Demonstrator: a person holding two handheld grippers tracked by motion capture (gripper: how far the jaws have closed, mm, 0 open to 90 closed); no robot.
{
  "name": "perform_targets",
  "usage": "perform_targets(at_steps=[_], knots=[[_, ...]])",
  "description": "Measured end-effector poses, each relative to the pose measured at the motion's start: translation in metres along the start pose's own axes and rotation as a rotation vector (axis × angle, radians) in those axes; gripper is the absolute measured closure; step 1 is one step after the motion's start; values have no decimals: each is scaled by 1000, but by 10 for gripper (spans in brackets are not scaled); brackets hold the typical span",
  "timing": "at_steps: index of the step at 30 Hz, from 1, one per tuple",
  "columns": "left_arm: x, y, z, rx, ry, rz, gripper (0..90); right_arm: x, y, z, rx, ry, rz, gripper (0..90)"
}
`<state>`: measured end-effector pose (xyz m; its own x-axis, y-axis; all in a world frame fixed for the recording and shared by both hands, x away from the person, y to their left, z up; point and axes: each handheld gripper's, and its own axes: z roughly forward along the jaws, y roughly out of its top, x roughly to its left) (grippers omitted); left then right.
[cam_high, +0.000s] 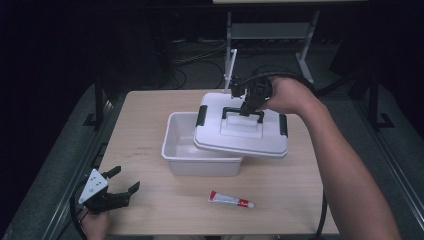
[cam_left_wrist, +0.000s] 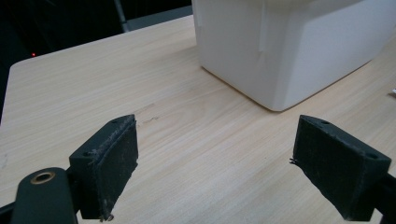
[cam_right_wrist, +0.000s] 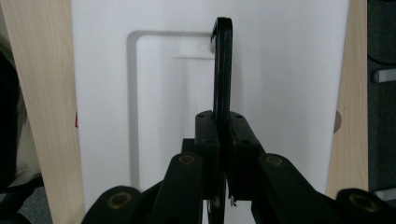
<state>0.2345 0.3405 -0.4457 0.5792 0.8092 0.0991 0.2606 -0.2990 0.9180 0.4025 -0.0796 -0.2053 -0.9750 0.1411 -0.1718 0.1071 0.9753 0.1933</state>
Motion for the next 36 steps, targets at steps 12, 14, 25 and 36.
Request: perform_targets(at_steps=[12, 14, 25, 36], knots=[[0, 0, 0, 1, 3, 2, 135, 1, -32, -1, 5, -5, 53, 842], [0, 0, 0, 1, 1, 0, 135, 1, -37, -2, 3, -4, 64, 842], [-1, 0, 0, 3, 2, 4, 135, 2, -62, -2, 6, -9, 92, 842], [-1, 0, 1, 5, 3, 9, 135, 4, -79, -4, 9, -11, 129, 842]])
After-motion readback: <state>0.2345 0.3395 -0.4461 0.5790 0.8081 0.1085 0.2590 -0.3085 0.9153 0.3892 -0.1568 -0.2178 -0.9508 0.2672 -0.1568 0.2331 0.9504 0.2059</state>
